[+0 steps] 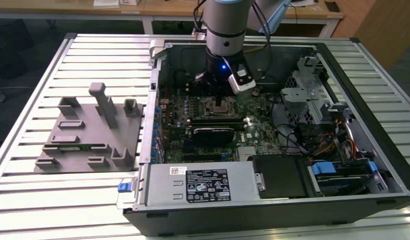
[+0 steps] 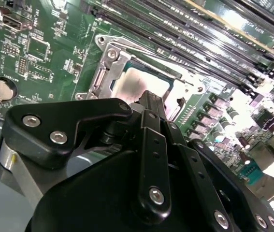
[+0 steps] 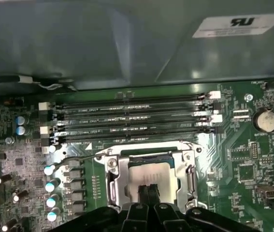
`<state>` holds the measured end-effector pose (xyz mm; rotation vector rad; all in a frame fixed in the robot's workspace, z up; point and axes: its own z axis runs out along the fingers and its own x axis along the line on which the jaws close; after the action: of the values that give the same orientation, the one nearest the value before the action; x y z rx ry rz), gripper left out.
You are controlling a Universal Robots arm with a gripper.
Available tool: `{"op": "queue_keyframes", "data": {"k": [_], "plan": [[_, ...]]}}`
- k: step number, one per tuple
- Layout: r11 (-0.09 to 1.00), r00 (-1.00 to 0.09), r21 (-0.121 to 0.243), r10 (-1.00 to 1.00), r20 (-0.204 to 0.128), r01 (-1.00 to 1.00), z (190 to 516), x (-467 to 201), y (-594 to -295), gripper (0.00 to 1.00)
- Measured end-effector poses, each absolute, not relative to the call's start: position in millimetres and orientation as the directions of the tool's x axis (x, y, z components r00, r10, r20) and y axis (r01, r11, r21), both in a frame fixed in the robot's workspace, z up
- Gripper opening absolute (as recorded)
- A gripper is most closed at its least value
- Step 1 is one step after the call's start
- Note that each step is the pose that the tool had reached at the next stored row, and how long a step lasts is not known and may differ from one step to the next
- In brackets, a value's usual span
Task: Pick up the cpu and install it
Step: 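Close the cpu cover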
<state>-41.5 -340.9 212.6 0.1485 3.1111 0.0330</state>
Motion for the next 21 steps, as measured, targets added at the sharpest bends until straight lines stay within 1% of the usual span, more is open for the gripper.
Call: {"op": "queue_keyframes", "data": {"k": [13, 21], "plan": [[0.996, -0.996, 0.022, 0.091, -0.026, 0.09, 207, -62, -343, 0.11], [0.997, -0.996, 0.023, 0.081, -0.026, 0.08, 206, -63, -343, 0.11]]}}
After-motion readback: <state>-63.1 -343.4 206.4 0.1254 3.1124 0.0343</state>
